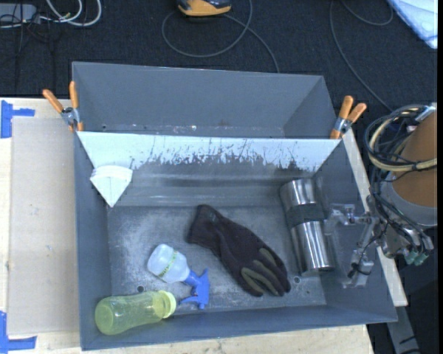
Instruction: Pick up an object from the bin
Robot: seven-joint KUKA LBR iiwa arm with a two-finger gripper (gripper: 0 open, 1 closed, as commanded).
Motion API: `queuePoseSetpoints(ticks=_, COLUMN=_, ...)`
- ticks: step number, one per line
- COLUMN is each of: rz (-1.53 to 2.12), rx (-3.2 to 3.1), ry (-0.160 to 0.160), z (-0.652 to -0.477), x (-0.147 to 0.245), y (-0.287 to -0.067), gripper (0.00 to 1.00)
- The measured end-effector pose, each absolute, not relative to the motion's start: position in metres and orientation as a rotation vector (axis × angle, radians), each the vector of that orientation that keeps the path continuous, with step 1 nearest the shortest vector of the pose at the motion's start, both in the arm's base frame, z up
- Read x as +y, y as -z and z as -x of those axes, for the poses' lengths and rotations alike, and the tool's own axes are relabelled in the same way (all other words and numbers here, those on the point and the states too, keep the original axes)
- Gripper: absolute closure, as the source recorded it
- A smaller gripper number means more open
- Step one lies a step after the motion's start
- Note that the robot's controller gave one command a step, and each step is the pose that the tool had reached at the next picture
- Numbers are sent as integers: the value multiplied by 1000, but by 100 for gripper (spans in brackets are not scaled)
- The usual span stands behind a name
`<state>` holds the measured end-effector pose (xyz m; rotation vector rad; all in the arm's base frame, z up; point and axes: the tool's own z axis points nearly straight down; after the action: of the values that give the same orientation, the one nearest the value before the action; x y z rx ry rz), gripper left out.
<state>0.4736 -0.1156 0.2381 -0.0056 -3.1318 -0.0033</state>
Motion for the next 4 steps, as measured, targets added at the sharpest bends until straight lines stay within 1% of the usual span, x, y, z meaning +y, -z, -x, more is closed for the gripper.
queuePoseSetpoints(ticks=1, rz=-1, rx=-3140, ry=0, z=-475, x=-115, y=-242, gripper=0)
queuePoseSetpoints(ticks=2, rz=113, rx=-3143, ry=-2, z=-484, x=-105, y=-219, gripper=0)
queuePoseSetpoints(ticks=3, rz=109, rx=-3135, ry=2, z=-495, x=-99, y=-170, gripper=0)
queuePoseSetpoints(ticks=4, rz=-330, rx=-3120, ry=1, z=-495, x=-87, y=-144, gripper=0)
